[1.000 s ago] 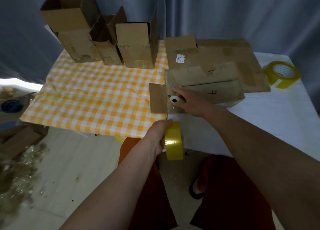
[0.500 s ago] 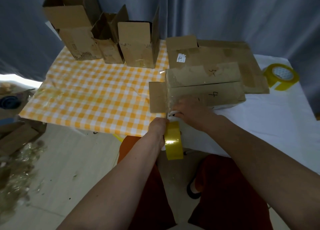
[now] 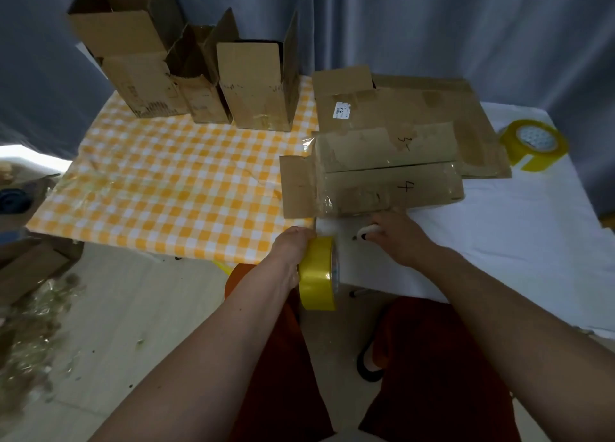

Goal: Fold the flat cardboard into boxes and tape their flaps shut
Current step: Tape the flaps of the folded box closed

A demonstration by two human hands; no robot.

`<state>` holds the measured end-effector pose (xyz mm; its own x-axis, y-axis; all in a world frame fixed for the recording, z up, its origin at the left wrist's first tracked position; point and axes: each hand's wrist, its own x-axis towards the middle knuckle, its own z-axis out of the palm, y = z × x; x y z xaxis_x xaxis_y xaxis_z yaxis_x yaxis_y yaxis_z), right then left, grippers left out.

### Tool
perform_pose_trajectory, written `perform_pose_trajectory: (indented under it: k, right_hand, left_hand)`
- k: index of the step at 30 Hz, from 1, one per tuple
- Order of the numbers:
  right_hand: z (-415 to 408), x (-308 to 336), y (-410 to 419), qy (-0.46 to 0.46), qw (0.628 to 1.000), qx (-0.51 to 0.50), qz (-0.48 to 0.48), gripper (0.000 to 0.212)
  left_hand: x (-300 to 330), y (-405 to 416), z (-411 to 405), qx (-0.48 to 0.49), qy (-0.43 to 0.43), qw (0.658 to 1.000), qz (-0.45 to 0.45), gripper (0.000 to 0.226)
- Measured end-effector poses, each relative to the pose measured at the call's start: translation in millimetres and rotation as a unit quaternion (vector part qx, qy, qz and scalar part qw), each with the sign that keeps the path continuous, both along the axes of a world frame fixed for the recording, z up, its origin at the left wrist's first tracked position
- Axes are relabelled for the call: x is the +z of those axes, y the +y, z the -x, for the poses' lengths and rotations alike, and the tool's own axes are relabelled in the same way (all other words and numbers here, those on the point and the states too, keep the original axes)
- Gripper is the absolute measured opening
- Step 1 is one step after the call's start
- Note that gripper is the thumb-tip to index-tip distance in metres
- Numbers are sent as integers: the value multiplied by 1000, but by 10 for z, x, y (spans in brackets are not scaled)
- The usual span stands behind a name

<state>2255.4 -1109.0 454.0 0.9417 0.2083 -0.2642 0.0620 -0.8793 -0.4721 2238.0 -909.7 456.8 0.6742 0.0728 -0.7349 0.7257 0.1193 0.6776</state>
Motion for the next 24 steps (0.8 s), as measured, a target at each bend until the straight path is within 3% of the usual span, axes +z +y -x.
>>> perform_pose_trajectory:
  k: [2, 4, 6, 8, 10, 12, 15, 17, 24]
  right_hand:
    - [-3, -108, 25, 42, 997, -38, -45, 16]
    - [-3, -200, 25, 74, 996, -40, -18, 18]
    - [25, -188, 34, 31, 998, -40, 44, 21]
    - [49, -95, 58, -161, 979, 5, 126, 10]
    - [44, 10, 134, -365, 916, 69, 150, 5]
    - [-39, 114, 271, -438, 888, 85, 110, 13]
    - [-281, 131, 427, -289, 940, 123, 132, 42]
    - [-418, 31, 441, -206, 945, 171, 189, 56]
    - [-554, -64, 453, -151, 953, 169, 201, 56]
  left_hand:
    - [12, 4, 6, -5, 1, 1000, 7, 13]
    - [27, 3, 13, -9, 0, 1000, 6, 12]
    - [37, 10, 10, -11, 1, 1000, 3, 10]
    - [39, 21, 1, -14, 1, 1000, 3, 10]
    - [33, 21, -13, -17, 4, 1000, 0, 9]
    - [37, 8, -27, -22, 6, 1000, -5, 8]
    - [50, -7, -31, -30, 2, 999, -12, 6]
    - [49, 17, -13, -36, 0, 999, -9, 6]
    - [10, 223, 147, -30, -11, 999, 7, 10]
